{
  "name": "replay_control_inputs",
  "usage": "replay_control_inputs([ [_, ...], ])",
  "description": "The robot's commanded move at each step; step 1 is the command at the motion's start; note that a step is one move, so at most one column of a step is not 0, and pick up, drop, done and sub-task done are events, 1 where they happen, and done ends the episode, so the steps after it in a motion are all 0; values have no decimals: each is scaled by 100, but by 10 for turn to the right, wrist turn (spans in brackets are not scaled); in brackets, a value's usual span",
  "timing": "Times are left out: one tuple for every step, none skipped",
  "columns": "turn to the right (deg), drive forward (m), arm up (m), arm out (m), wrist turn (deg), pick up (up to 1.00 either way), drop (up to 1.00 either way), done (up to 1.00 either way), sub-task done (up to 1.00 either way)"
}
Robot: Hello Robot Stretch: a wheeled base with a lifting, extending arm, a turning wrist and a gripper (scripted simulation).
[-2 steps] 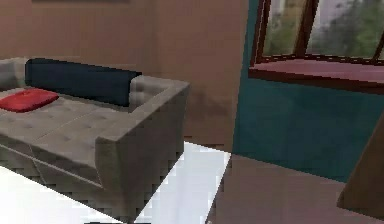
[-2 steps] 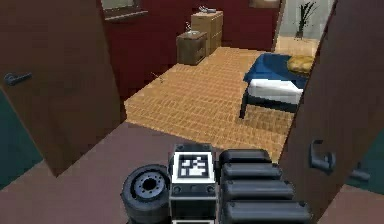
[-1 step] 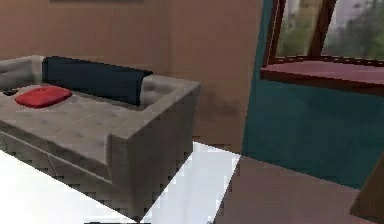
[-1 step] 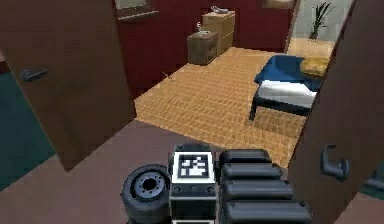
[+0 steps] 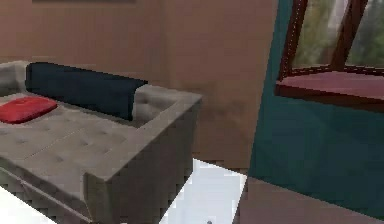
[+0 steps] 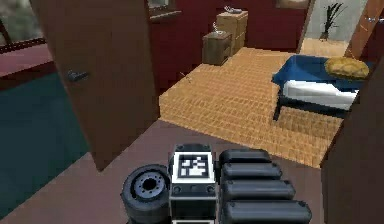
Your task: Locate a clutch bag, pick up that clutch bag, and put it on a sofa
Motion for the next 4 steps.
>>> replay_control_inputs([
  [-450, 0, 0, 0, 0, 0, 0, 0, 0],
  [-120, 0, 0, 0, 0, 0, 0, 0, 0],
  [0, 100, 0, 0, 0, 0, 0, 0, 0],
  [0, 100, 0, 0, 0, 0, 0, 0, 0],
])
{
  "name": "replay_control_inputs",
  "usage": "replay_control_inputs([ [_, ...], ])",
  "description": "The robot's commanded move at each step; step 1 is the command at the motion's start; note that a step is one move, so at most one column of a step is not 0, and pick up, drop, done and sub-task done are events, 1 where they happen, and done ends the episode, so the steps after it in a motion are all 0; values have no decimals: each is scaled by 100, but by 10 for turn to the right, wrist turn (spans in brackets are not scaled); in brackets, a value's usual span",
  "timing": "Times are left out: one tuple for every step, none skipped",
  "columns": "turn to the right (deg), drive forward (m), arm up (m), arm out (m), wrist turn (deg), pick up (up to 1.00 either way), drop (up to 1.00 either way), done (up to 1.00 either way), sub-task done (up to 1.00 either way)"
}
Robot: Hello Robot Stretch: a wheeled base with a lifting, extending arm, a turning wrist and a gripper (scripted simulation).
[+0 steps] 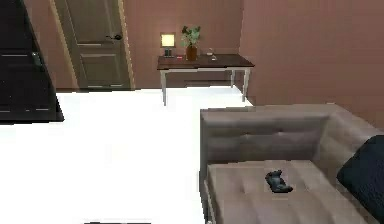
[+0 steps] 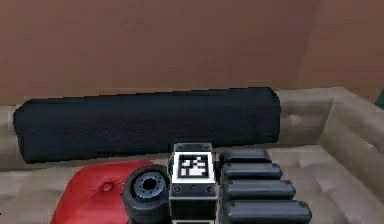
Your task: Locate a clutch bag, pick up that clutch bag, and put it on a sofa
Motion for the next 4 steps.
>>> replay_control_inputs([
  [450, 0, 0, 0, 0, 0, 0, 0, 0],
  [300, 0, 0, 0, 0, 0, 0, 0, 0],
  [-450, 0, 0, 0, 0, 0, 0, 0, 0],
  [-120, 0, 0, 0, 0, 0, 0, 0, 0],
])
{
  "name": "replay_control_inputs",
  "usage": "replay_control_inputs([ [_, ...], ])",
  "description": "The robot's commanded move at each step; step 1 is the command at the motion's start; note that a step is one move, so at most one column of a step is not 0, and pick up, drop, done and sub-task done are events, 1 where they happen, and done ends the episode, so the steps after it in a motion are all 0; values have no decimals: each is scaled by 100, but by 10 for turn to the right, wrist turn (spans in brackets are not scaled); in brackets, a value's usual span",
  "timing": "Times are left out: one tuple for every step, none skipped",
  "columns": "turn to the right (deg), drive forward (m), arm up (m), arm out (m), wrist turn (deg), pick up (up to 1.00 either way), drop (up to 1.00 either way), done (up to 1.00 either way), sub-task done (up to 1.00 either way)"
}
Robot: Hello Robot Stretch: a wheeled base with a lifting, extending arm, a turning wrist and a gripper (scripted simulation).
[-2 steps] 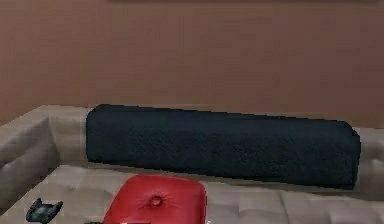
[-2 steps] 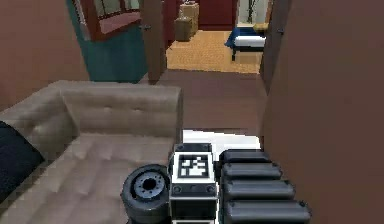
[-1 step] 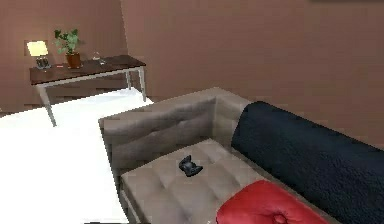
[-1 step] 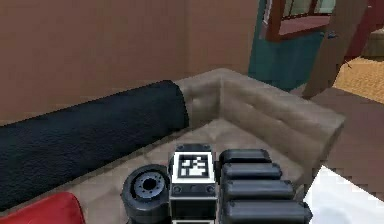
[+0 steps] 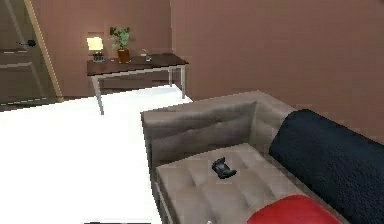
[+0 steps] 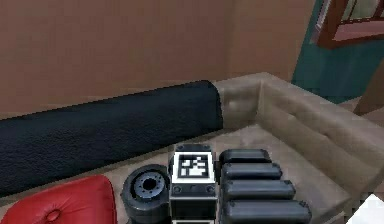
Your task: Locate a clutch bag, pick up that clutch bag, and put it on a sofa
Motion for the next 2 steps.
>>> replay_control_inputs([
  [0, 0, 0, 20, 0, 0, 0, 0, 0],
  [0, 0, 0, 0, 450, 0, 0, 0, 0],
])
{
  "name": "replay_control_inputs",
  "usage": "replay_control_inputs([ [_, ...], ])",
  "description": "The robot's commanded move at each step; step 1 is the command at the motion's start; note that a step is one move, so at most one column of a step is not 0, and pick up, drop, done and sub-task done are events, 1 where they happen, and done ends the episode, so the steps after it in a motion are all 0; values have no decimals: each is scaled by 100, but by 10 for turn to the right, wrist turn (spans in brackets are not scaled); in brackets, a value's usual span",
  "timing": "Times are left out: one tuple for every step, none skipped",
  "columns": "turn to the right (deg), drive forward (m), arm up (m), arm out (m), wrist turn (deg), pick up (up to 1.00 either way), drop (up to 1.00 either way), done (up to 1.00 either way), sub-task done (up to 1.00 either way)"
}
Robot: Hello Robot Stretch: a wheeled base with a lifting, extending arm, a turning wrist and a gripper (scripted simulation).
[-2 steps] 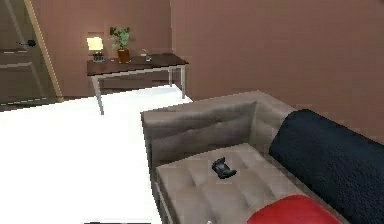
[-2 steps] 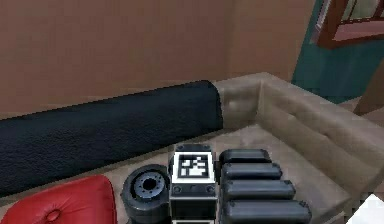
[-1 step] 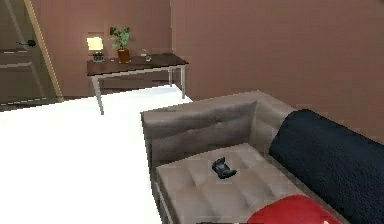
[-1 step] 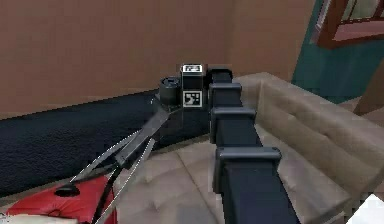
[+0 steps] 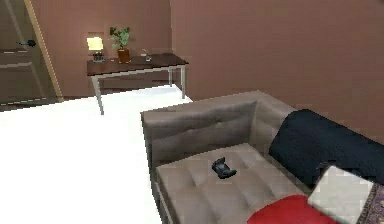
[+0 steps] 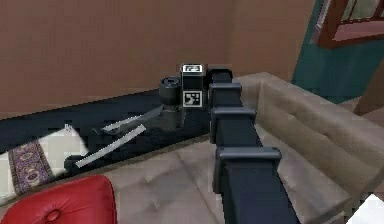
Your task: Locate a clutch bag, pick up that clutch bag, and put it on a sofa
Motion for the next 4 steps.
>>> replay_control_inputs([
  [0, 0, 0, 0, 450, 0, 0, 0, 0],
  [0, 0, 0, 0, 30, 0, 0, 0, 0],
  [0, 0, -30, 0, 0, 0, 0, 0, 0],
  [0, 0, -32, 0, 0, 0, 0, 0, 0],
])
